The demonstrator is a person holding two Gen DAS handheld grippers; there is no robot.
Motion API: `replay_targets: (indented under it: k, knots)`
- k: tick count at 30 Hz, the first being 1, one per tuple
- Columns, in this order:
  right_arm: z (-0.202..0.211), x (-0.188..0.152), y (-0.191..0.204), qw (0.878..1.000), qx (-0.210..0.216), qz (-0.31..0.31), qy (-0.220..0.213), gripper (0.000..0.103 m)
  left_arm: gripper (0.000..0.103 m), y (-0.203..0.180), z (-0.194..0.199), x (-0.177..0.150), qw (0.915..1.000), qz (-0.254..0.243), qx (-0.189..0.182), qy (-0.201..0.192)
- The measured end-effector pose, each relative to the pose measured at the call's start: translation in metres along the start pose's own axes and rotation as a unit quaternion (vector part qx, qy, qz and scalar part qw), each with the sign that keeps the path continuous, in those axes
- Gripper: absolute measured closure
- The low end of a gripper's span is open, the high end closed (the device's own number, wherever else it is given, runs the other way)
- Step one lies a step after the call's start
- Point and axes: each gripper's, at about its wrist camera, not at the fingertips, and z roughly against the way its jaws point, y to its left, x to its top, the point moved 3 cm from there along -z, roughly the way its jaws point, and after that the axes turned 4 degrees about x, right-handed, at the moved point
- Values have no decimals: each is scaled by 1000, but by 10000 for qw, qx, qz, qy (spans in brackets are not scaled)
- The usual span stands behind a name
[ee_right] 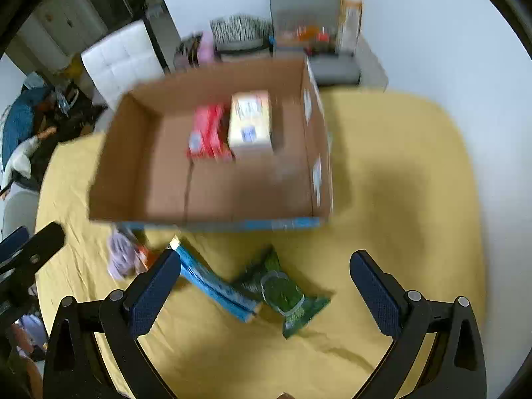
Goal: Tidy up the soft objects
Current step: 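Withdraw both tools from the box toward the remaining items, then grasp the panda snack bag with the left tool while the right grasps the green bag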
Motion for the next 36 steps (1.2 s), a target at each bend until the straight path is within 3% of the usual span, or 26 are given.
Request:
replay_targets:
  k: [5, 11, 13, 16, 18, 20, 25, 27, 32, 34, 36]
  knots:
    - [-66, -27, -13, 9968, -123, 356, 703, 0, 1, 18, -55, -46, 9958, 388, 8, 823]
    - [-133, -50, -23, 9884, -291, 693, 1323, 1, 1, 46, -105, -88, 9793, 1182, -130, 1635]
    - [-146, -54, -26, 9868, -322, 681, 1432, 4, 1, 51, -114, -92, 9755, 1365, -117, 1720]
    - [-157, -59, -35, 9857, -257, 446, 1603, 23, 1, 54, -126, -90, 9734, 1487, -72, 1739]
    - [-162, -65, -42, 9844, -152, 204, 1740, 43, 1, 55, -134, -85, 9708, 1598, -152, 1781]
    - [-161, -71, -47, 9834, -211, -47, 1802, 50, 1, 55, -143, -80, 9673, 1733, -282, 1830]
    - [-160, -81, -54, 9803, 72, -463, 1918, 51, 1, 48, -173, -68, 9611, 1843, -463, 2005]
    - [-160, -79, -58, 9799, 91, -556, 1913, 50, 2, 40, -184, -64, 9626, 1705, -412, 2062]
    - [-161, -72, -62, 9800, 2, -625, 1888, 51, 29, 19, -195, -59, 9726, 1316, -312, 1889]
    - [-160, -71, -62, 9802, -66, -558, 1898, 53, 51, 7, -192, -59, 9763, 1076, -361, 1844]
    - [-161, -69, -52, 9801, -165, -433, 1928, 59, 59, -9, -183, -62, 9824, 639, -185, 1747]
